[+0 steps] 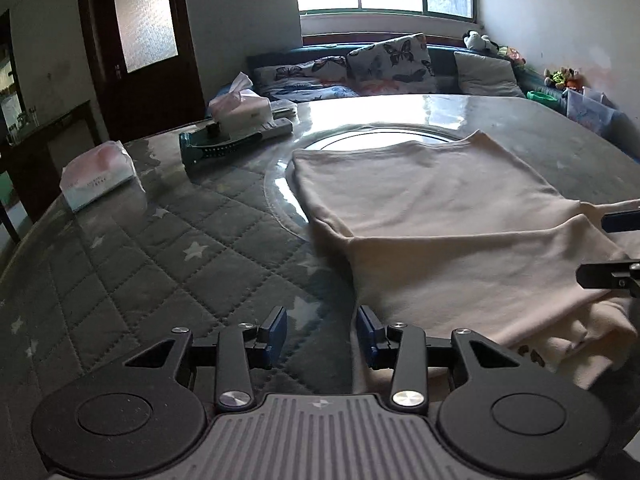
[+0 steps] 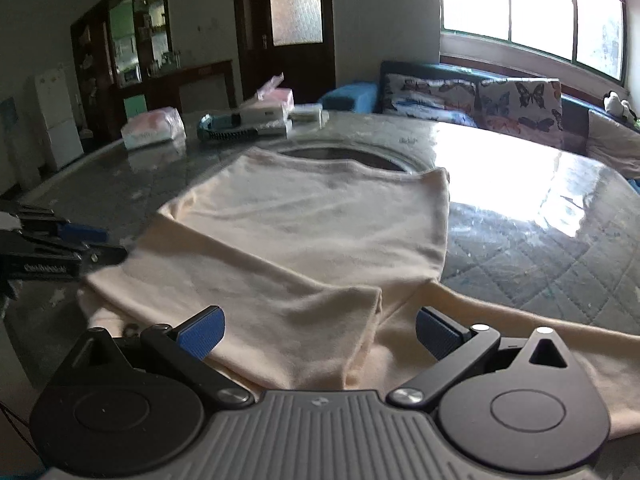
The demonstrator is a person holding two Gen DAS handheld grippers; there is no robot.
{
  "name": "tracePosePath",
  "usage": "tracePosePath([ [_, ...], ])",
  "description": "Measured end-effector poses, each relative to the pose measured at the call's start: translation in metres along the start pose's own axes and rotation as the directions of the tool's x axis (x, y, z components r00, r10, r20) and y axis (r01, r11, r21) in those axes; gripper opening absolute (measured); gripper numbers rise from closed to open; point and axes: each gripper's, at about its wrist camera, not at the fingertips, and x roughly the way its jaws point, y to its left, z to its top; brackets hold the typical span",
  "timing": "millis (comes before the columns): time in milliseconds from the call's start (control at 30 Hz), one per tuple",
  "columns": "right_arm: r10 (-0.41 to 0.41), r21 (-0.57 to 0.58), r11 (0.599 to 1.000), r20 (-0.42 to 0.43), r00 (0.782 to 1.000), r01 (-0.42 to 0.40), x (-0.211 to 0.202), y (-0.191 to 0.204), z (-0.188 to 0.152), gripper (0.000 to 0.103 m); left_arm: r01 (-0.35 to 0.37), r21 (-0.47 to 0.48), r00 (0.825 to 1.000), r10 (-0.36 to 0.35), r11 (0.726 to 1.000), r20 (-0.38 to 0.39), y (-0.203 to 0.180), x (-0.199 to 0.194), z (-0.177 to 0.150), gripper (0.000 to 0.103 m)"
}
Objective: Fold clothes
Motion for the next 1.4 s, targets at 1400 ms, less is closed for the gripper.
tracePosePath([
  [1400,-0.046,-0.008,0.999,-0.015,0.999,0.045,-0.007,-0.013,0.010,0.103,0.141,0.456,0.973,-0.208,0.879,0.099,-0.028,0.023,0.026,0.029],
])
